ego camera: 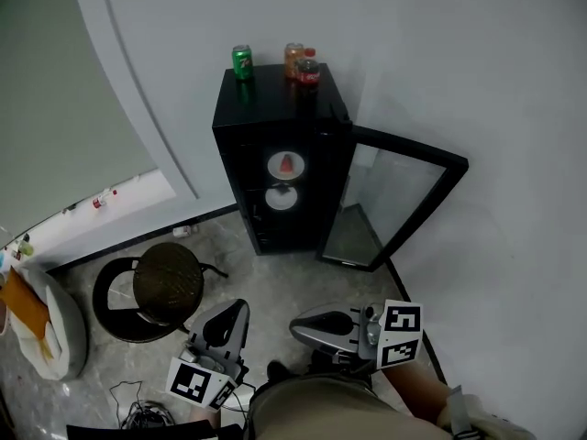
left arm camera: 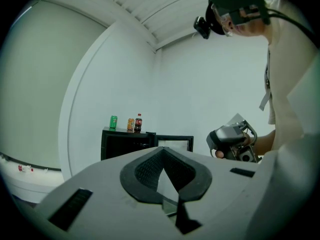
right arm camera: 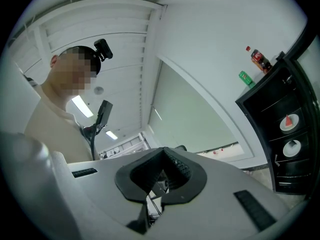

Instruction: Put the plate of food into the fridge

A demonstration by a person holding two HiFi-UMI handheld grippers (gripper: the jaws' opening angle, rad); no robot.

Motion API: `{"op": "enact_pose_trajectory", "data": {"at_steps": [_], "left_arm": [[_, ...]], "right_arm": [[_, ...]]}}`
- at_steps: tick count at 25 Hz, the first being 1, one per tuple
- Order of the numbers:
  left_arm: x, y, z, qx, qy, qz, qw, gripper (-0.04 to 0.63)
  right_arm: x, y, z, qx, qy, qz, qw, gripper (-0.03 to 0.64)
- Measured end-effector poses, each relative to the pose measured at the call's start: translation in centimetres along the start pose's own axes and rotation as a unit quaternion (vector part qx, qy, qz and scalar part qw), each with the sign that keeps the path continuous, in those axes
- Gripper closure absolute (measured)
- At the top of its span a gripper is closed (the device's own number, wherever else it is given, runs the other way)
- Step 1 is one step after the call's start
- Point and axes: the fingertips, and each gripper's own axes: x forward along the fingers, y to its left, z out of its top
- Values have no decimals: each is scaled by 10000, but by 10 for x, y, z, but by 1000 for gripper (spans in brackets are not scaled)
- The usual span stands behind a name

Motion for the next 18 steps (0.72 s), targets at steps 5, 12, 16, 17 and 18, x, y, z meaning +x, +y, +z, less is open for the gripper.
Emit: {"op": "enact_pose_trajectory", "data": {"at_steps": [5,12,16,17,18], "left_arm": [[-3,3,4,12,-18,-82,10000,584],[-10,12,3,-37,-51,-89,9999,584],[-17,18,-2,-58,-51,-105,9999,584],[-19,19,-3,-64,-49,-106,9999,584],[-21,21,-4,-71,-48,-106,9999,584]], "right_arm": [[5,4,-1,-26,-5,-39,10000,597],[16,8,-3,-85,16,-57,9999,597],[22,10,-9,-88,8,-103,9999,597],[24,10,-12,-90,14,-109,9999,597],[26,11,-14,-92,21,-115,9999,597]]}}
